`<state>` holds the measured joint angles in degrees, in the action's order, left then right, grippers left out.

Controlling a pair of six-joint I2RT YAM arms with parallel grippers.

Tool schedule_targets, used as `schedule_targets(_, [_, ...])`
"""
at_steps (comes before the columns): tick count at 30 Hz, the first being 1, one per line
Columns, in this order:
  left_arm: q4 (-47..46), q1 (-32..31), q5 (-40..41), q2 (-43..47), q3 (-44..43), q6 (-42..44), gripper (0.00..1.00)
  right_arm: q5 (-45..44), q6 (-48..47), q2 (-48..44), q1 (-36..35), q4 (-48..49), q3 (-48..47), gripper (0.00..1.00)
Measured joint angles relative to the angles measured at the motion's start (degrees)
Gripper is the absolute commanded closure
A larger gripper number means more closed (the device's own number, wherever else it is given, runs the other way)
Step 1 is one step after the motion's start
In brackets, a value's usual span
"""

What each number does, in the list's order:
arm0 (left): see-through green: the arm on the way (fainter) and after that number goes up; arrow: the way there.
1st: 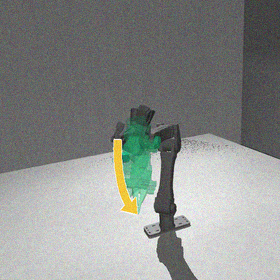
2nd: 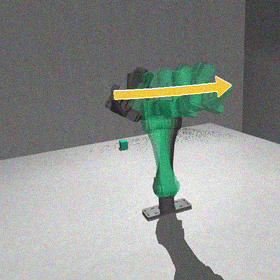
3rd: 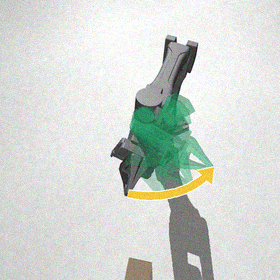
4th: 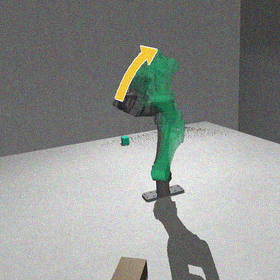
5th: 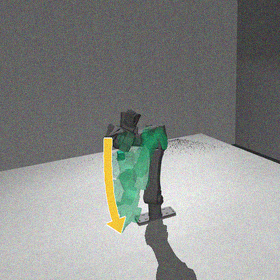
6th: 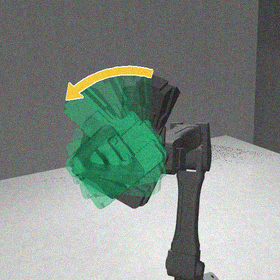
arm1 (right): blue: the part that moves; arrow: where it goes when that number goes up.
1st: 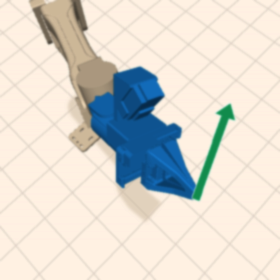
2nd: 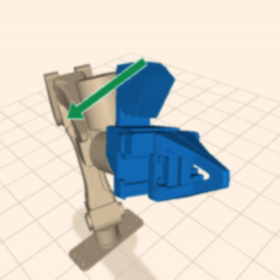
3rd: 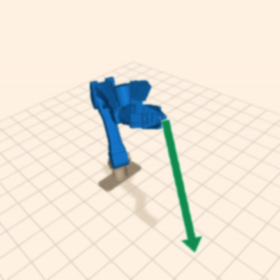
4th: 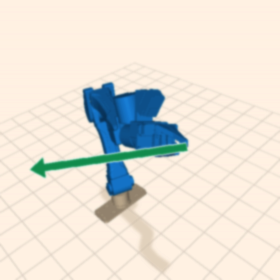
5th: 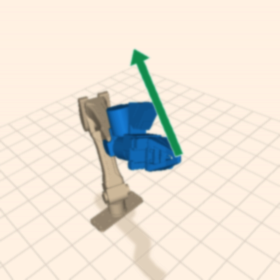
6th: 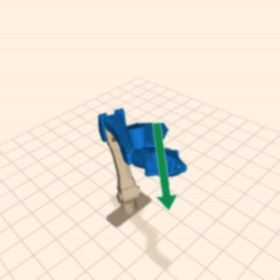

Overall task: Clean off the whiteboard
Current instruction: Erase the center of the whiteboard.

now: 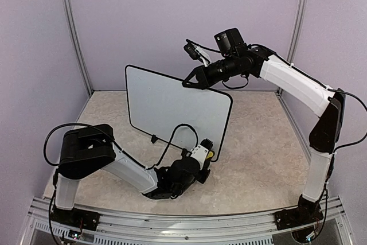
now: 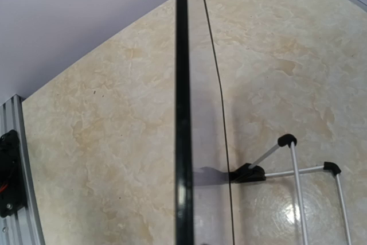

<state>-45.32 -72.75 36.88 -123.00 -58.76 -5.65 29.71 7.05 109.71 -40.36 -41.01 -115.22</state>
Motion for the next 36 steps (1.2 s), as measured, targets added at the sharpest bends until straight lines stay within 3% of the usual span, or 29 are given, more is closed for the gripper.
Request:
schedule_targets(26, [0.5,0.3,0.4,0.3,-1.8,3.2,1.00,1.5,-1.0,-0.4,0.0,0.5,0.8,1.00])
schedule_targets(36, [-1.3,0.7,-0.2,0.4,-0.3,-0.2,1.00,1.6,-0.8,-0.5,0.0,1.4,1.3,1.00])
